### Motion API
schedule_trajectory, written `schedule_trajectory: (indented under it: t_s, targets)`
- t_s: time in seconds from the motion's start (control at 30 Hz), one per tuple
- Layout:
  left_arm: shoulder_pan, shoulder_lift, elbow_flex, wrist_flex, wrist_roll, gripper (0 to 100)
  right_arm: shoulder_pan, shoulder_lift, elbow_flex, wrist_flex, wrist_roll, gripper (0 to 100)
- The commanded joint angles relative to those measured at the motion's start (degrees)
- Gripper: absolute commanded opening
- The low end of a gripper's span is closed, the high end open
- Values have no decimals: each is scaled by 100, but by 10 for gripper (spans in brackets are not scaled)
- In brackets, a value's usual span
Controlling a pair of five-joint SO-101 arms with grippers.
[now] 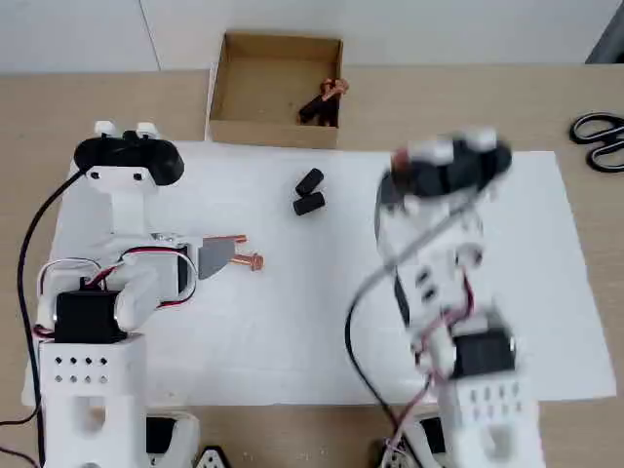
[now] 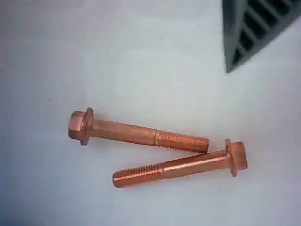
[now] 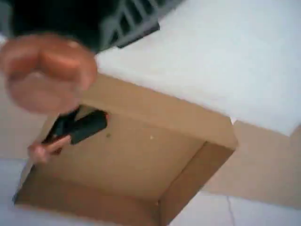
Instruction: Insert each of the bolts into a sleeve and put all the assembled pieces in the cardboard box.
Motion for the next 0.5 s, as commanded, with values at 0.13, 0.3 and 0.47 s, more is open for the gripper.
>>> schedule_trajectory:
  t_s: [0.13, 0.3, 0.47]
  targets:
    - [-53, -105, -233, 360, -26, 330, -66, 4312, -3657, -1437, 53, 3]
    - [-62, -105, -31, 360, -26, 330, -374, 6501, -5284, -2668, 62, 3]
    - [-53, -105, 295, 369, -26, 330, -523, 8136, -6523, -3354, 62, 3]
